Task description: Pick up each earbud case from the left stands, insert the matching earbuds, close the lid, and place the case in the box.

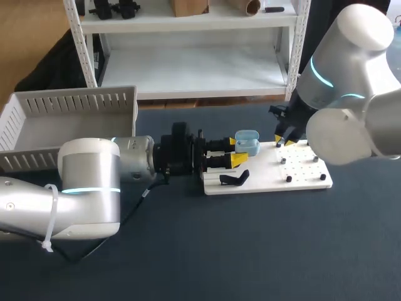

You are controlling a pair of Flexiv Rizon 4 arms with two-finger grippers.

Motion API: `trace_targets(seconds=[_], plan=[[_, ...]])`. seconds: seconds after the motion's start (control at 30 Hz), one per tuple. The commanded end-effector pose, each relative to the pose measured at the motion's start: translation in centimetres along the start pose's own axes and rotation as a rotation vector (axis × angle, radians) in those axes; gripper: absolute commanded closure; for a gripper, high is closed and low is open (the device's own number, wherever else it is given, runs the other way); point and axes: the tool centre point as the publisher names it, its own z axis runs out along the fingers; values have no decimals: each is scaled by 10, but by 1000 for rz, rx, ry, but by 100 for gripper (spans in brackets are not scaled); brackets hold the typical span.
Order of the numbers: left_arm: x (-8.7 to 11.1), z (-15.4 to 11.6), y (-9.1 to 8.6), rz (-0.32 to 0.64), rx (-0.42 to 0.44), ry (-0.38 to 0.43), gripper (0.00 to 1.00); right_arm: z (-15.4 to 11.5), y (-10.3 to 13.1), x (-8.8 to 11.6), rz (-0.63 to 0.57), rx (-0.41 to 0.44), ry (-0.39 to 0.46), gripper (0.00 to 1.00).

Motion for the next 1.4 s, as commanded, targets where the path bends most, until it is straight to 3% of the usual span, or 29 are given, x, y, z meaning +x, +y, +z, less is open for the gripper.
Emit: trace_targets(seconds=[0.03, 0.47, 0.8, 1.07, 1.3, 1.4], plan=[[1, 0, 0, 2, 0, -4, 100, -4, -2, -1, 0, 3, 1, 100], [1, 0, 0, 2, 0, -4, 100, -57, -4, -2, 4, -47, -23, 100], [1, 0, 0, 2, 0, -4, 100, -136, -1, 3, -60, -90, 5, 100], [1, 0, 0, 2, 0, -4, 100, -197, 12, 34, -289, -41, 83, 100], [1, 0, 0, 2, 0, -4, 100, -217, 29, 76, -474, -28, 110, 100], [1, 0, 0, 2, 0, -4, 100, -218, 32, 80, -495, -15, 102, 100]])
